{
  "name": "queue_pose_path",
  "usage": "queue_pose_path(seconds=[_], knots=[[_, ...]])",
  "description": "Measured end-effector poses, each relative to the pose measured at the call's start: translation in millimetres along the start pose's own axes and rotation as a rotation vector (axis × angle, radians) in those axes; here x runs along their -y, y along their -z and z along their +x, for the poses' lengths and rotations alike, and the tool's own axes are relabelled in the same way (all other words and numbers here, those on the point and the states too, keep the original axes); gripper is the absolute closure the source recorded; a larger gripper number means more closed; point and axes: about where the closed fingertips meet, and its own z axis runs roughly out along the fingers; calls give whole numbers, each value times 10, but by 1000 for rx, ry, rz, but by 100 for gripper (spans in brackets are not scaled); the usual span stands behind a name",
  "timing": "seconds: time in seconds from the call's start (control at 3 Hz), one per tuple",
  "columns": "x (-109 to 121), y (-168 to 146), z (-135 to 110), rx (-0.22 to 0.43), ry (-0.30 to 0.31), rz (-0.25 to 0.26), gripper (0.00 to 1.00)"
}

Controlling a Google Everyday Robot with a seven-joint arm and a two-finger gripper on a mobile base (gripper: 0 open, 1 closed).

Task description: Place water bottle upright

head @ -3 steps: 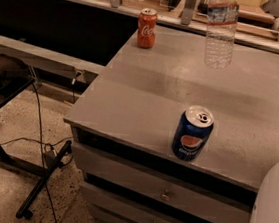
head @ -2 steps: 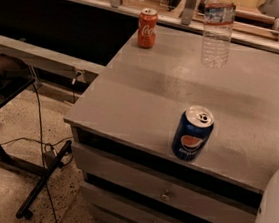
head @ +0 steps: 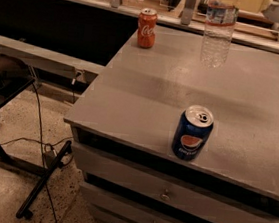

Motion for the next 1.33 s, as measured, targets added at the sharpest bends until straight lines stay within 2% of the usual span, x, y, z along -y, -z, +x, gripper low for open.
queue_pose_path(seconds=[0.33,0.67,1.0,1.33], knots=[[-95,-1,142,15,37,38,100],[-138,40,387,32,34,58,100],[-139,104,664,78,11,57,76],[-156,138,789,124,18,29,53]])
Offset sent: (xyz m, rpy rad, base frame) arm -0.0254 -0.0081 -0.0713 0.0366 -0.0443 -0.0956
